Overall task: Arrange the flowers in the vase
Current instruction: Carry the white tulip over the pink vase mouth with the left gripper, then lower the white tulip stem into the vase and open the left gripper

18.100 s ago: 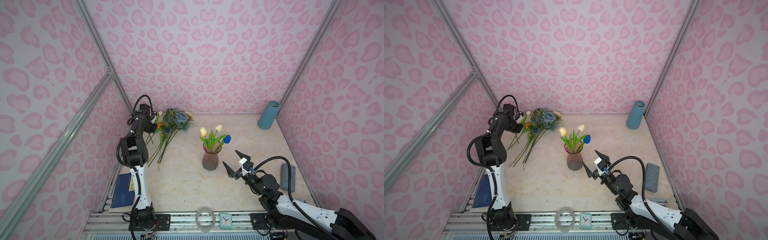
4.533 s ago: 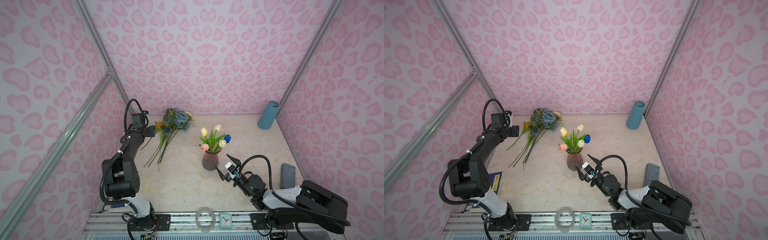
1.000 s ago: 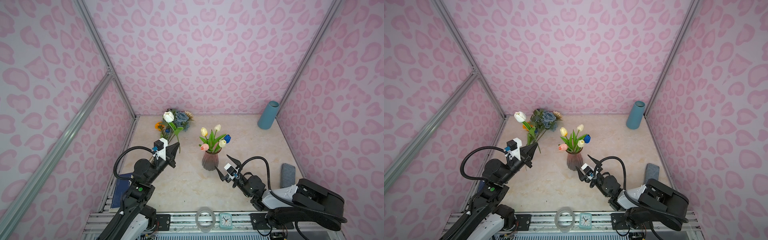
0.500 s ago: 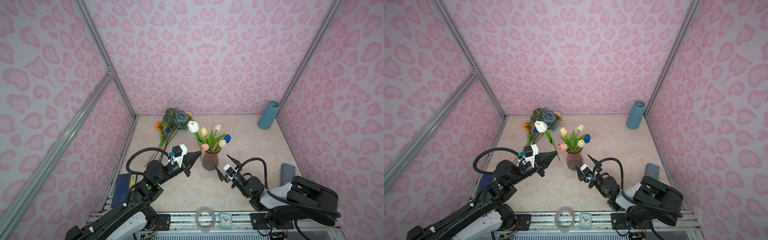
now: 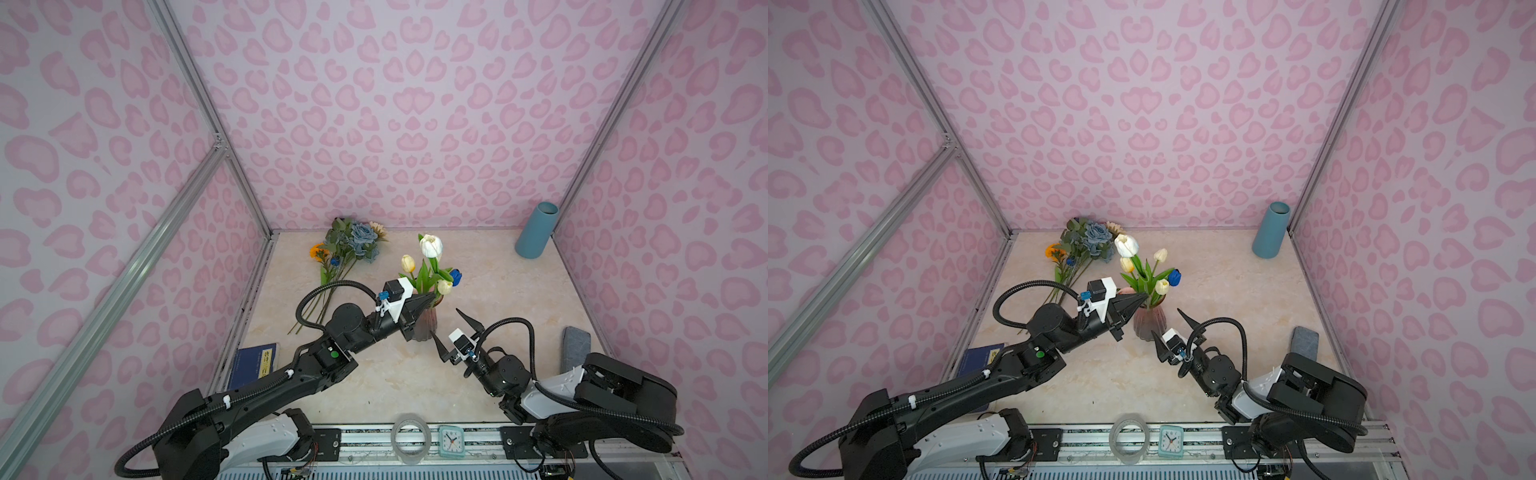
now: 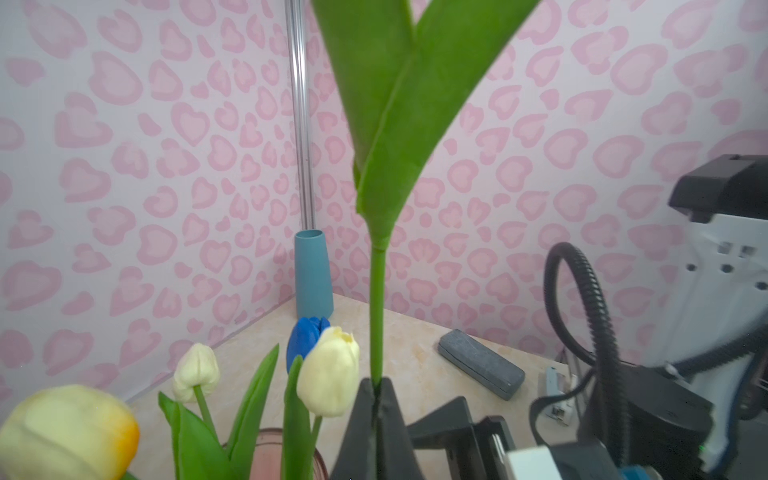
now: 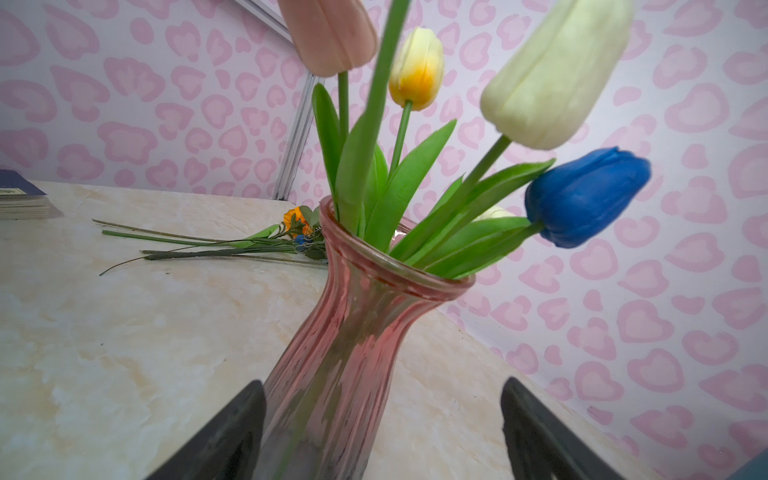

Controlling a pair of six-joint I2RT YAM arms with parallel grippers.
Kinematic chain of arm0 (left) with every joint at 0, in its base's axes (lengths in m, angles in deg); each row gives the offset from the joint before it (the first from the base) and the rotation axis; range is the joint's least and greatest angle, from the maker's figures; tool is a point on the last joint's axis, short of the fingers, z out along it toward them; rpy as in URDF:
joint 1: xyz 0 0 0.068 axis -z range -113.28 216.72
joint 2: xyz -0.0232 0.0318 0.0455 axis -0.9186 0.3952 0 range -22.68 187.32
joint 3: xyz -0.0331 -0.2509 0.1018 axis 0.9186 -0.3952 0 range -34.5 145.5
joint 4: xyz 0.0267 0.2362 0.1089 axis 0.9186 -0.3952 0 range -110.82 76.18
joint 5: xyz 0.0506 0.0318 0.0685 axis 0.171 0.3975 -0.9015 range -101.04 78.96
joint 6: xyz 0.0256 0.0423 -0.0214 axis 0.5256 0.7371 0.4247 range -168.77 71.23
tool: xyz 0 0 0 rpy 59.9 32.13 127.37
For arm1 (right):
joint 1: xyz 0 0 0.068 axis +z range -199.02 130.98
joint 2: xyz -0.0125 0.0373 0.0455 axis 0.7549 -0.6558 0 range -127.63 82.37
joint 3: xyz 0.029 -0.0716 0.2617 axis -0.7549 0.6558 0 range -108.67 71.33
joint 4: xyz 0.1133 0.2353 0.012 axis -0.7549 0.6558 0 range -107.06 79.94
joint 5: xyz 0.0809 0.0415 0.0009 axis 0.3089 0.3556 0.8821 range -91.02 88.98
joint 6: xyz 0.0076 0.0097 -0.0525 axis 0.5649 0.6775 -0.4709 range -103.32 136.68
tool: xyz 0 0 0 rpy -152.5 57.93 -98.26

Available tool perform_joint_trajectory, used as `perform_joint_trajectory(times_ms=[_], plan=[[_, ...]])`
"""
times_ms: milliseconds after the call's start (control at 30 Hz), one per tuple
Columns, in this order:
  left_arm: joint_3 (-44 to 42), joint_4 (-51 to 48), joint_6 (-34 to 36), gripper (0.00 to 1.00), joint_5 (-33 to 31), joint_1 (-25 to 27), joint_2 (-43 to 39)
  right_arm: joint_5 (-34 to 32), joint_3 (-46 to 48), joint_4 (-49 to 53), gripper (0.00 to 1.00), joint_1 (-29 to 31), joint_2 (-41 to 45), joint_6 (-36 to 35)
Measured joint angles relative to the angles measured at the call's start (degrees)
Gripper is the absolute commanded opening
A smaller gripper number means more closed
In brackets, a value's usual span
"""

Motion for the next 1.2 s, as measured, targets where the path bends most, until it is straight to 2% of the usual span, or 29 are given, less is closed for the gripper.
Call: perform_joint_trajectory(times_ms=[100, 367, 867, 1000, 1100, 1200], plan=[[1.4, 0.72, 0.87, 0.04, -3.54, -1.38, 1.51, -0.48, 0.17, 0.0, 0.88, 0.11, 0.33, -0.42], [1.66, -0.79, 1.99, 0.04, -7.48, -2.47, 3.67, -0.94, 0.5, 0.0, 0.88, 0.11, 0.98, -0.9], [6.78, -4.96, 3.3, 0.03, -6.1, -2.43, 8.83, -1.03, 0.31, 0.46, 0.88, 0.17, 1.25, -1.33], [7.26, -5.18, 4.0, 0.09, -5.92, -2.43, 8.96, -1.03, 0.22, 0.48, 0.88, 0.17, 1.2, -1.36], [7.26, -5.46, 4.37, 0.2, -5.51, -2.43, 8.96, -1.03, 0.17, 0.5, 0.88, 0.17, 1.05, -1.51], [7.23, -6.12, 4.35, 0.27, -5.49, -2.43, 8.96, -1.03, 0.11, 0.63, 0.88, 0.17, 0.81, -1.51]])
